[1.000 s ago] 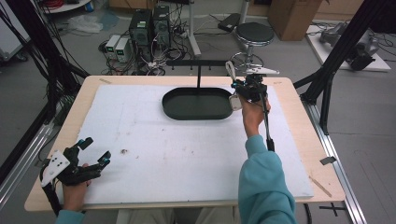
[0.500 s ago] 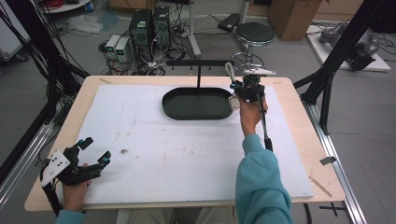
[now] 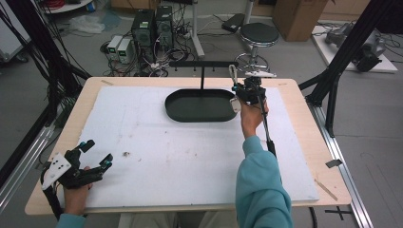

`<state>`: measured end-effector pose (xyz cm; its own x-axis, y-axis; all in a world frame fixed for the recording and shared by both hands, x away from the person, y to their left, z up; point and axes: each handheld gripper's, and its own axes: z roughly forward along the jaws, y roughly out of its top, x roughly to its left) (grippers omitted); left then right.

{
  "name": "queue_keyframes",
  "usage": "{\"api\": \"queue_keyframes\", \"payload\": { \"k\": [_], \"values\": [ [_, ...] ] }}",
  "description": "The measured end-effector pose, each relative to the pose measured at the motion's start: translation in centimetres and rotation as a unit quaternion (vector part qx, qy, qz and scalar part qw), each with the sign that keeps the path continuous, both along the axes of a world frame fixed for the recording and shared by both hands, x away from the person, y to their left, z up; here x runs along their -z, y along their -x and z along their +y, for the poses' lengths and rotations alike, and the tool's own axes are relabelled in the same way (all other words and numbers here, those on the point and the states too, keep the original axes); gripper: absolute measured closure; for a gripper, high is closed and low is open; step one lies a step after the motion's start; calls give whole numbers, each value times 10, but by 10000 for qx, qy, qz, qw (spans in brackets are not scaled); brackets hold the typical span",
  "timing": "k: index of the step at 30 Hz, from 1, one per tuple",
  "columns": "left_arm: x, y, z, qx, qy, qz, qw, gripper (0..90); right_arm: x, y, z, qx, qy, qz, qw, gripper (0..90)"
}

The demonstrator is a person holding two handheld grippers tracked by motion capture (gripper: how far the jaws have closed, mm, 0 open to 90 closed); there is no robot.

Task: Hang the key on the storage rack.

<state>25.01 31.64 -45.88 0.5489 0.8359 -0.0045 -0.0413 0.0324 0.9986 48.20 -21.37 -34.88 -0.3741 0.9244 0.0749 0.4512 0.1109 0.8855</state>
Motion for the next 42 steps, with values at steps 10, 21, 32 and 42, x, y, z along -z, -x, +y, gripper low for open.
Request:
{"api": "queue_keyframes", "payload": {
  "k": [10,21,32,42],
  "values": [
    [0,0,0,0,-4,-1,10000,141,7,-5,3,72,-144,34,9999,821],
    [0,0,0,3,-4,1,10000,141,7,-12,10,168,-19,-38,9998,821],
    [0,0,0,4,-6,5,10000,141,14,-21,10,276,15,91,9996,819],
    [0,0,0,3,-6,-1,10000,141,13,-21,10,176,228,-8,9996,680]
  ]
}}
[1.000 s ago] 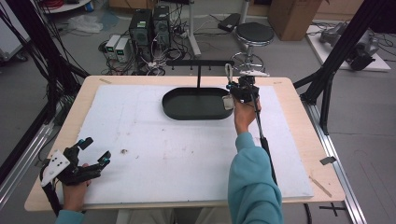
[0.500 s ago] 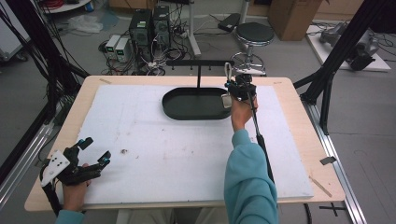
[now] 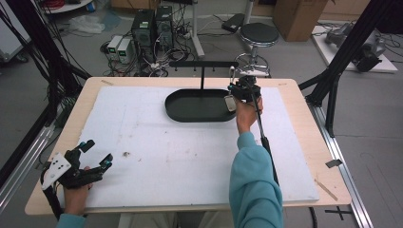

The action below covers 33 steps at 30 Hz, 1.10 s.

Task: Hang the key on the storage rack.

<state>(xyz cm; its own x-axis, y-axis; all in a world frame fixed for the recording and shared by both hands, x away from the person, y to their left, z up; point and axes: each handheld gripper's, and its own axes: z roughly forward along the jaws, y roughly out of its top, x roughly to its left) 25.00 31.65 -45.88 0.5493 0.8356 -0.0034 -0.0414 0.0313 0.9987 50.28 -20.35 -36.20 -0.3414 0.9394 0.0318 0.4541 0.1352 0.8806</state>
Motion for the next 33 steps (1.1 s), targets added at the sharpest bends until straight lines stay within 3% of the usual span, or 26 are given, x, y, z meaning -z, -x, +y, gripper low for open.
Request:
{"api": "queue_keyframes", "payload": {
  "k": [1,3,4,5,6,7,8,9,11,14,18,19,20,22,25,26,28,30,32,33],
  "values": [
    [0,0,0,0,1,0,10000,141,-3,2,-1,-72,24,-33,10000,606],
    [0,0,0,-1,0,0,10000,141,-4,3,-1,-104,38,-38,9999,560],
    [0,0,0,-2,-8,-4,10000,141,-7,4,-1,-242,33,-50,9997,452],
    [0,0,0,-3,11,-8,10000,141,-7,4,-1,-242,33,-50,9997,452],
    [0,0,0,0,-9,-8,10000,141,-8,5,-1,-450,-21,-77,9990,304],
    [0,0,0,2,-10,-14,10000,141,-9,6,-1,-520,2,-100,9986,229],
    [0,0,0,2,-9,-14,10000,141,-10,7,0,-552,99,-111,9984,148],
    [0,1,0,-2,-8,-22,10000,141,-10,7,0,-552,99,-111,9984,148],
    [0,1,0,-3,-12,-31,10000,141,-13,13,3,-446,491,-181,9976,14],
    [0,0,0,-2,5,0,10000,141,-17,22,4,-495,776,-115,9957,8],
    [0,0,0,-6,-2,2,10000,141,-25,40,-2,-699,538,-225,9959,8],
    [0,0,0,-8,6,1,10000,141,-28,51,-7,-847,379,-379,9950,9],
    [0,0,0,-3,-1,-2,10000,141,-28,51,-7,-847,379,-379,9950,9],
    [0,0,0,3,-23,-18,10000,141,-30,67,-15,-1098,146,-515,9925,9],
    [0,0,0,2,-24,-29,10000,141,-31,85,-23,-1476,-159,-632,9869,9],
    [0,0,0,-2,-12,-19,10000,141,-30,105,-32,-1715,-290,-796,9815,9],
    [0,0,0,2,-22,-16,10000,141,-28,111,-35,-1777,-313,-870,9797,9],
    [0,0,-1,0,-29,-9,10000,141,-23,130,-44,-1971,-476,-991,9742,9],
    [0,0,-1,0,-30,-17,10000,141,-17,146,-52,-2094,-409,-1083,9710,9],
    [0,0,-1,-1,-26,-28,10000,141,-11,156,-57,-2135,-323,-1301,9677,9]
  ]
}}
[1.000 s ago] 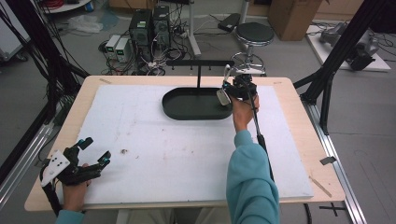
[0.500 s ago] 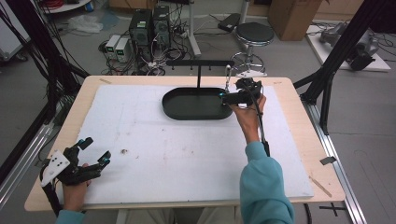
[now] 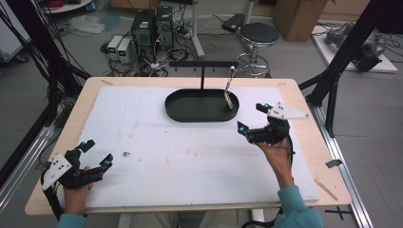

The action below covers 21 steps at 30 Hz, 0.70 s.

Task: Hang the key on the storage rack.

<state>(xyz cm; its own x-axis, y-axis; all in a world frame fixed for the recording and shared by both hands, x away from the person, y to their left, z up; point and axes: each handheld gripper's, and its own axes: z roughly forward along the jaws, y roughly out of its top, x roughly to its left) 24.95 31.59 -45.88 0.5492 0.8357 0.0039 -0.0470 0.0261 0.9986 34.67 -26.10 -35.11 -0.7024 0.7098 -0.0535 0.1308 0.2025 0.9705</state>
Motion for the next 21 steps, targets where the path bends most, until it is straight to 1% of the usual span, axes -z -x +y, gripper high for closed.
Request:
{"api": "queue_keyframes", "payload": {
  "k": [2,3,6,7,8,9,10,11,12,13,15,17,18,19,21],
  "values": [
    [0,0,0,-8,-4,-18,10000,141,11,13,-9,-50,2,-201,9998,9],
    [0,0,0,-5,-7,-15,10000,141,15,17,-12,-60,-12,-209,9998,9],
    [0,0,0,-7,0,-25,10000,141,34,30,-27,-115,-244,-220,9994,9],
    [0,1,0,-6,-5,-30,10000,141,38,32,-30,-115,-280,-203,9993,9],
    [0,1,0,-9,-6,-42,10000,141,48,37,-37,-88,-357,-163,9992,9],
    [0,1,0,-8,-4,-54,10000,141,48,37,-37,-88,-357,-163,9992,9],
    [0,1,0,-3,-22,-66,10000,141,53,39,-41,-51,-349,-179,9992,9],
    [0,1,0,-4,-28,-68,10000,141,63,44,-47,57,-318,-273,9991,9],
    [0,1,0,-5,-33,-63,10000,141,67,46,-48,72,-360,-276,9989,9],
    [0,1,0,-1,-38,-57,10000,141,67,46,-48,72,-360,-276,9989,9],
    [0,1,0,-2,-32,-62,10000,141,76,50,-53,97,-413,-386,9984,9],
    [0,1,0,-3,-34,-67,10000,141,83,52,-56,107,-479,-460,9977,9],
    [0,1,0,-2,-26,-67,10000,141,89,53,-58,125,-598,-453,9971,9],
    [0,1,0,-1,-26,-65,10000,141,91,53,-59,153,-630,-496,9967,9],
    [0,1,0,-1,-25,-67,10000,141,97,54,-59,309,-668,-622,9953,9]
  ]
}}
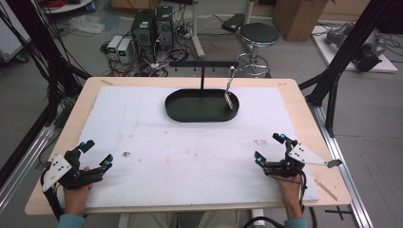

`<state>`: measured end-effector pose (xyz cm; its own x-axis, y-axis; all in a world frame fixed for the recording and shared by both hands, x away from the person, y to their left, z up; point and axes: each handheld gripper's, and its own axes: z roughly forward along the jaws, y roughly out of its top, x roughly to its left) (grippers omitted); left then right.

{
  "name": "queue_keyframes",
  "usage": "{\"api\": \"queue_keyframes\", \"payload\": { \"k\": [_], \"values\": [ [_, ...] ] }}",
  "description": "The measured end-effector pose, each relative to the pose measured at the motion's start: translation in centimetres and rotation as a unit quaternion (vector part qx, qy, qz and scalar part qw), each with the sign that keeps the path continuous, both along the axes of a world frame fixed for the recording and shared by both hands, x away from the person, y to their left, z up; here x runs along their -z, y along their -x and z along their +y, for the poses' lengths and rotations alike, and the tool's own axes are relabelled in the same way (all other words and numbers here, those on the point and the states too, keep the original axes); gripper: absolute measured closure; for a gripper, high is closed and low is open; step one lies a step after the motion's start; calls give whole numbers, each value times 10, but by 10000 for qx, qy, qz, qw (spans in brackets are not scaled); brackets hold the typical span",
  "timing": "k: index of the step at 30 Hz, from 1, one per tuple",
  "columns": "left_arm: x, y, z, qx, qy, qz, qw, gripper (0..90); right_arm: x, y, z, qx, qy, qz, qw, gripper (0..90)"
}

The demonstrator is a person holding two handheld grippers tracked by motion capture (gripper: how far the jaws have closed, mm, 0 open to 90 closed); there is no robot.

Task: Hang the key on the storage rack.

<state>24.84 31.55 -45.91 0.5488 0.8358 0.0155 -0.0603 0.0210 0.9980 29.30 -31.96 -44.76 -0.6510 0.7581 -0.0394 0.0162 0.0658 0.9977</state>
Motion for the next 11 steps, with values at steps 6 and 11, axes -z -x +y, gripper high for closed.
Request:
{"api": "queue_keyframes", "payload": {
  "k": [6,11],
  "values": [
    [0,0,0,-8,27,2,10000,141,6,-5,6,-140,316,232,9991,9],
    [0,2,0,-12,35,-70,10000,141,7,-4,6,-97,308,168,9993,9]
  ]
}}
